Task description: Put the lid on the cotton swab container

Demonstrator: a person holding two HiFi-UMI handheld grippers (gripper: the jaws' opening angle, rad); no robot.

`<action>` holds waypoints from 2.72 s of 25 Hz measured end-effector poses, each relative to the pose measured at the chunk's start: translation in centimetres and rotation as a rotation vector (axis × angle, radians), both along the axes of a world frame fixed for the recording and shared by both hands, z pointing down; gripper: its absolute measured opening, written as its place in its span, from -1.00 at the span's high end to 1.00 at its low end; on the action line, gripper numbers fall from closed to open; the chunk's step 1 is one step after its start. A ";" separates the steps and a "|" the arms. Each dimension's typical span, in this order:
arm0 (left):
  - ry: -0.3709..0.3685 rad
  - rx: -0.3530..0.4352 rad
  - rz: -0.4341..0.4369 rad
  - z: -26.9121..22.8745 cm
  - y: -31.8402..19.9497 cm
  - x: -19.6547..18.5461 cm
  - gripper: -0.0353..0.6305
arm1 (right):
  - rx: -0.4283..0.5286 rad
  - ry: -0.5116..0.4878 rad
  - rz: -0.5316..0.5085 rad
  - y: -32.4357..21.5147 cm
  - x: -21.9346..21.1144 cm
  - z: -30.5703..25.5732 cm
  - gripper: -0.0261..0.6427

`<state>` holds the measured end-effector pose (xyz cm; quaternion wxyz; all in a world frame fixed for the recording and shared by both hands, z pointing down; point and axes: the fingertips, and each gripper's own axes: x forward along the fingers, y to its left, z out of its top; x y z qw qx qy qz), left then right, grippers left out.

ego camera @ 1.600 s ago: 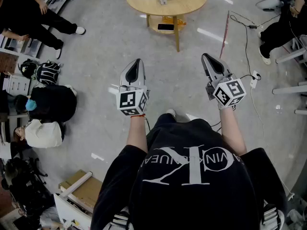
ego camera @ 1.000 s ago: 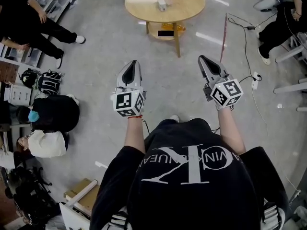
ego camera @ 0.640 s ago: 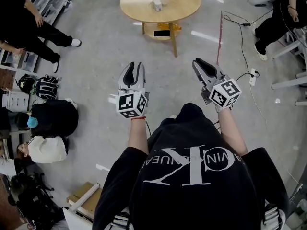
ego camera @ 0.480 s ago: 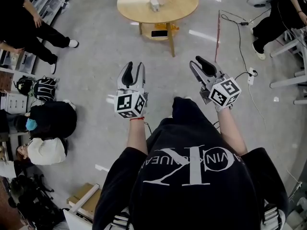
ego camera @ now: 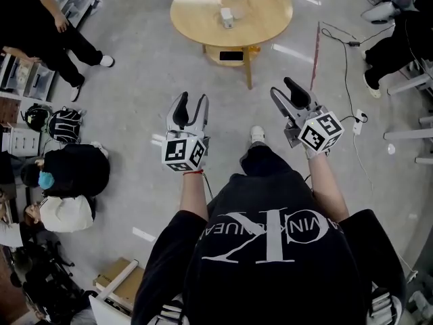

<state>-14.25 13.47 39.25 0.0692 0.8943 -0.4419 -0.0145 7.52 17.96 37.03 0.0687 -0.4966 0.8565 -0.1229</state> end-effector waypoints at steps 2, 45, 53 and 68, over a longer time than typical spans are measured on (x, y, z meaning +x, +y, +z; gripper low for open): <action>0.004 -0.005 -0.018 0.1 -1.7 0.1 0.28 | -0.007 -0.001 -0.016 -1.8 0.2 0.2 0.30; -0.085 -0.161 -0.017 6.5 -23.9 9.3 0.18 | -0.224 -0.119 -0.170 -28.5 5.6 7.6 0.30; -0.142 -0.225 0.087 9.8 -27.2 11.1 0.13 | -0.298 -0.137 -0.149 -32.2 5.6 9.5 0.30; -0.286 -0.229 0.329 12.9 -30.5 16.5 0.06 | -0.368 -0.186 -0.127 -36.6 4.3 11.1 0.30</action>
